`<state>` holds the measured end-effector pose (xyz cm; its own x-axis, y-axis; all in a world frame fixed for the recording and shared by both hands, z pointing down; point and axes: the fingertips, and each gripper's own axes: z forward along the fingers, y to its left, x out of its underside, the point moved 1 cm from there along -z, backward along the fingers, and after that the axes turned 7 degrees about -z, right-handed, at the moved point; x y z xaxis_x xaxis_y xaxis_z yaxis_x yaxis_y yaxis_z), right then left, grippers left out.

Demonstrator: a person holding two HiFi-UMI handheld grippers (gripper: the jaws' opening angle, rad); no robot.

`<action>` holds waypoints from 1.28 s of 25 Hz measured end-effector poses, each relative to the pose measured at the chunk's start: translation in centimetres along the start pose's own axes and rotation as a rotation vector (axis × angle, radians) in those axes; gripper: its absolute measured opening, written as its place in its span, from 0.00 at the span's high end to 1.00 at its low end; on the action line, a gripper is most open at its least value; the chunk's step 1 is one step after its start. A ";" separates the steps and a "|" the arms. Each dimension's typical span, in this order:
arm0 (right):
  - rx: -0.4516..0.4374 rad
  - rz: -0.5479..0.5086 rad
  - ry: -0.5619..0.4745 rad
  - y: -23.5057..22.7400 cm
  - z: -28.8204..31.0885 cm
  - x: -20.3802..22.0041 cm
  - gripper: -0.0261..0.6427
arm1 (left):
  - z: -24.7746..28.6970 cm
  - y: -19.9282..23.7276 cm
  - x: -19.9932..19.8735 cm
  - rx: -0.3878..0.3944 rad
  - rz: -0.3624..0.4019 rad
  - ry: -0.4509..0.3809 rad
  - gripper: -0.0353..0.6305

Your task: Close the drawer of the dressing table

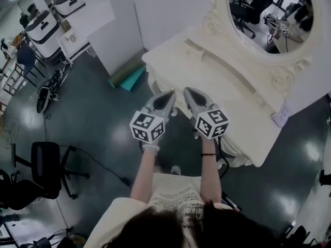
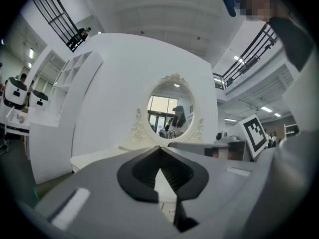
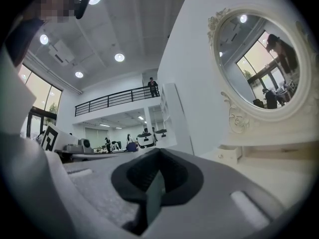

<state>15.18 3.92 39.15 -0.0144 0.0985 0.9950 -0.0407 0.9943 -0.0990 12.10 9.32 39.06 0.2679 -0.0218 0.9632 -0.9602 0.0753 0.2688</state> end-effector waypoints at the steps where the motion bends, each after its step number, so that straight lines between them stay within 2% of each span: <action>1: 0.008 0.003 0.002 -0.3 0.3 0.1 0.96 | 0.3 0.3 0.0 0.007 -0.003 0.004 0.94; 16: 0.120 0.001 -0.002 -3.1 7.6 0.7 0.96 | 4.6 7.8 -0.5 0.105 -0.024 0.067 0.94; 32: 0.241 0.015 -0.017 -3.7 13.1 1.6 0.96 | 6.3 13.6 -1.4 0.229 -0.025 0.104 0.94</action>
<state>2.25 -0.10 40.99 -0.0338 0.1103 0.9933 -0.2773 0.9538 -0.1153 -1.82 4.13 41.38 0.2872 0.0827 0.9543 -0.9427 -0.1524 0.2969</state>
